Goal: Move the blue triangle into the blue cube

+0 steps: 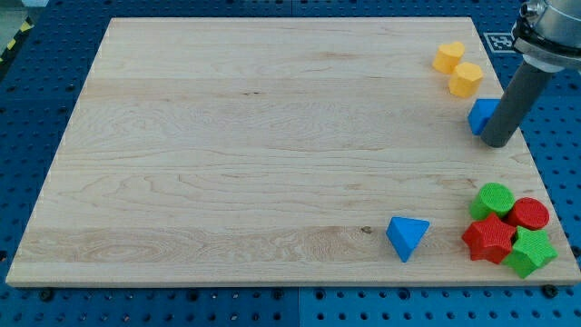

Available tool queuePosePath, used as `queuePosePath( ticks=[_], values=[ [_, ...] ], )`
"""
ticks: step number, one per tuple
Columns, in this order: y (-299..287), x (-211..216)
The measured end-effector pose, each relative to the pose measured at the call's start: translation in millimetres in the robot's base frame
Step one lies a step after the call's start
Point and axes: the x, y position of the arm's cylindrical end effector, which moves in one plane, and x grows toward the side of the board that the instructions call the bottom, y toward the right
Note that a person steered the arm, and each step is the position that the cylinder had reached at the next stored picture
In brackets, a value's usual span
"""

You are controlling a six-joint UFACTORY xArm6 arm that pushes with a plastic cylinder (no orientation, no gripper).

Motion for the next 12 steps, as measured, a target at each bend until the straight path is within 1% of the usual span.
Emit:
queuePosePath(
  ticks=[1,2,3,4,5,6,7,8,9,11,12],
  values=[
    [0,-15],
    [-1,-16],
    [-48,-12],
    [-111,-10],
    [-180,19],
    [-244,75],
    [-262,144],
    [-193,164],
    [-147,169],
    [-145,176],
    [-133,176]
  ],
)
